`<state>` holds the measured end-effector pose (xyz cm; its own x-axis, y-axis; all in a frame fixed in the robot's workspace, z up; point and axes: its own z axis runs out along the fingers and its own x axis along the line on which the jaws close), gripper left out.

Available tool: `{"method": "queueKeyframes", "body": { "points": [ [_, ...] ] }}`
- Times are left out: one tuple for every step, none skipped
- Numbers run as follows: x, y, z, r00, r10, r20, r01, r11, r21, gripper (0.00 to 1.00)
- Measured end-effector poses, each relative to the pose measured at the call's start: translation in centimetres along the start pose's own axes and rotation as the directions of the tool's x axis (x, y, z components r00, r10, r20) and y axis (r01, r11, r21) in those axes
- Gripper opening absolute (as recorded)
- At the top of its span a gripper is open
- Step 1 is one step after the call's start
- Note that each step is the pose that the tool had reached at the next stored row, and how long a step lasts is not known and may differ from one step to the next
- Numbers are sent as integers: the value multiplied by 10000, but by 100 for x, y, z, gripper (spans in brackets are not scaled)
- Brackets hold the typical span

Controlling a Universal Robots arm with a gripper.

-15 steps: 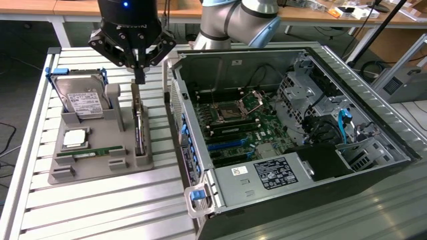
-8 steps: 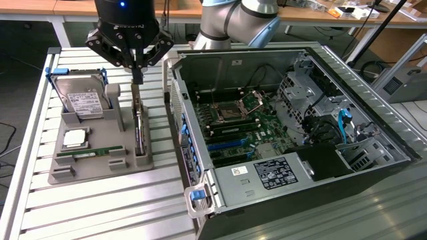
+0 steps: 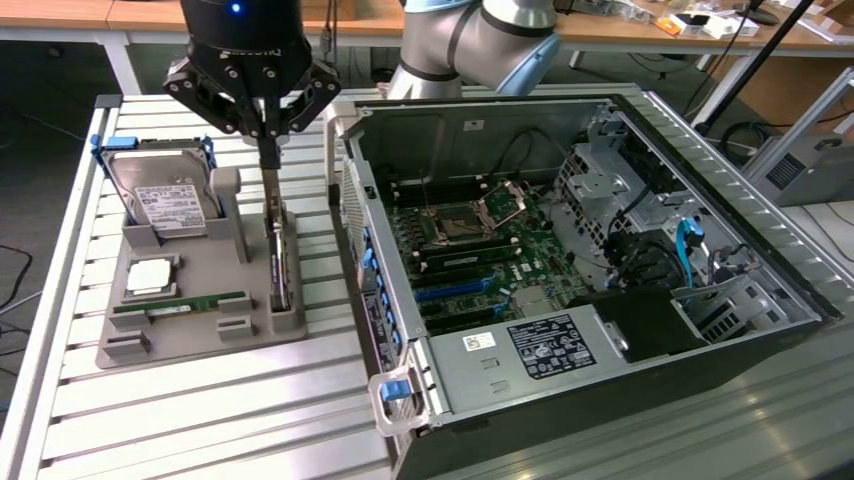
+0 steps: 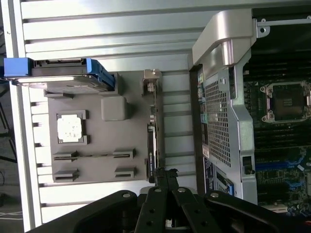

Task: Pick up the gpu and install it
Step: 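Reach for the gpu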

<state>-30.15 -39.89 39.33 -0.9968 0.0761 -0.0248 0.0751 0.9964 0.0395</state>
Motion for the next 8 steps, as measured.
{"method": "queueKeyframes", "body": {
  "points": [
    [7, -1, 0, 10000, 0, 0, 0, 10000, 0, 11],
    [15, -1, 0, 10000, 0, 0, 0, 10000, 0, 11],
    [23, -2, -1, 10000, 0, 0, 0, 10000, 1, 11],
    [32, -3, -1, 10000, 0, 0, 0, 10000, 0, 11],
    [46, -4, -1, 10000, 0, 0, 0, 10000, 0, 11],
    [52, -4, -1, 10000, 0, 0, 0, 10000, 0, 11],
    [60, -5, -2, 10000, 0, 0, 0, 10000, 0, 11],
    [65, -5, -2, 10000, 0, 0, 0, 10000, 1, 11]
  ]
}}
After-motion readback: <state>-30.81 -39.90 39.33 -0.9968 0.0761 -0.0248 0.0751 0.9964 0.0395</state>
